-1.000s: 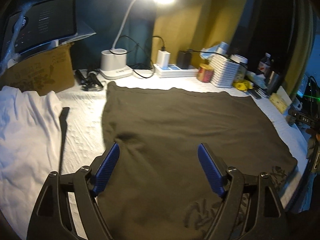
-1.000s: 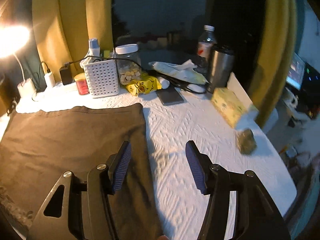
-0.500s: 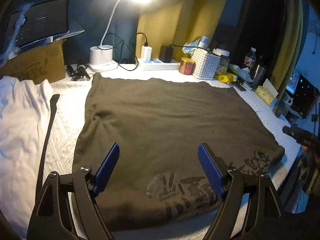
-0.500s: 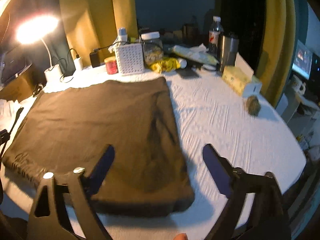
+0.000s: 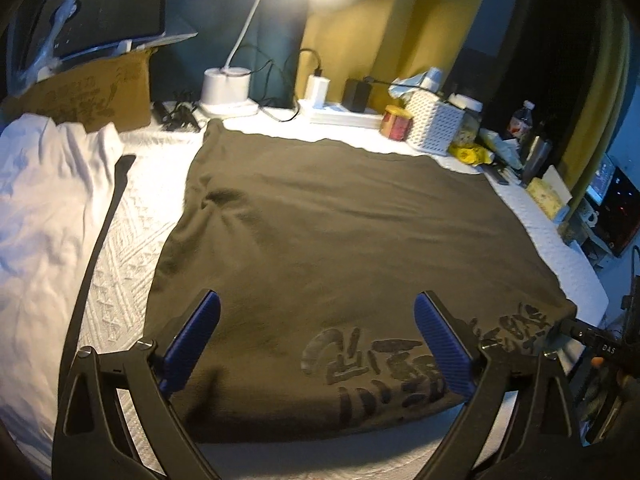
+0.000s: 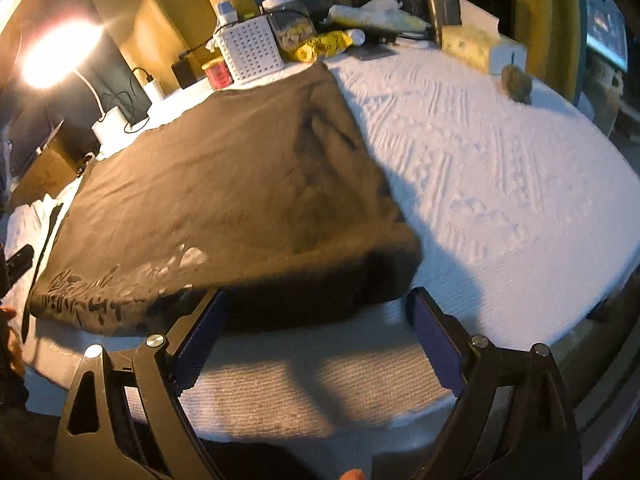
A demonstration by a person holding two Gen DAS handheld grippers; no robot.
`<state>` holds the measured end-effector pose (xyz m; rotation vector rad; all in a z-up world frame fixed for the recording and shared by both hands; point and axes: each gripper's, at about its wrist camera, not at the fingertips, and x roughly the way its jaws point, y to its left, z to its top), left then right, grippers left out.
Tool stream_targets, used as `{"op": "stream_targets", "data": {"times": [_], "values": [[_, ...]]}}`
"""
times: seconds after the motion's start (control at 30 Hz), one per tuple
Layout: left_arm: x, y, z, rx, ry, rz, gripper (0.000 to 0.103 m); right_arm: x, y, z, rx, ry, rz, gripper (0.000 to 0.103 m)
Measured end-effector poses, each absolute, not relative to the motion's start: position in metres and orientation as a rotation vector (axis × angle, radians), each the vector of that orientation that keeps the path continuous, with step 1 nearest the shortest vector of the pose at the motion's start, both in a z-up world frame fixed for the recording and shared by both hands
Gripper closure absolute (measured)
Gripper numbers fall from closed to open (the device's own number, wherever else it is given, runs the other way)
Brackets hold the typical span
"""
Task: Fold small clothes
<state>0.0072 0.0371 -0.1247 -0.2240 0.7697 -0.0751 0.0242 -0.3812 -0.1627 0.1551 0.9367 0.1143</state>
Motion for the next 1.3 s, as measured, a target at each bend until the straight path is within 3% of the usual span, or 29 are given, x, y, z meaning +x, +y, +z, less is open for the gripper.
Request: {"op": "stream_targets", "data": {"times": [0.7,0.87,1.0,1.07,1.3], "values": [[0.043,0.061,-0.131,-0.23,0.807,-0.043,0.006,0.091,-0.334,-0.172,0.147,0.898,0.165,0.012],[0.056,0.061,-0.13,-0.223,0.812,-0.028,0.006,0.113,-0.328,-0.172,0.139,0.897,0.171,0.02],[0.065,0.061,-0.129,-0.207,0.813,-0.012,0.006,0.13,-0.328,-0.172,0.122,0.899,0.142,0.041],[0.069,0.061,-0.129,-0.204,0.816,-0.009,0.006,0.14,-0.331,-0.173,0.121,0.898,0.127,0.047],[0.076,0.063,-0.13,-0.186,0.823,0.011,0.006,0.155,-0.337,-0.173,0.131,0.912,0.115,0.049]]}}
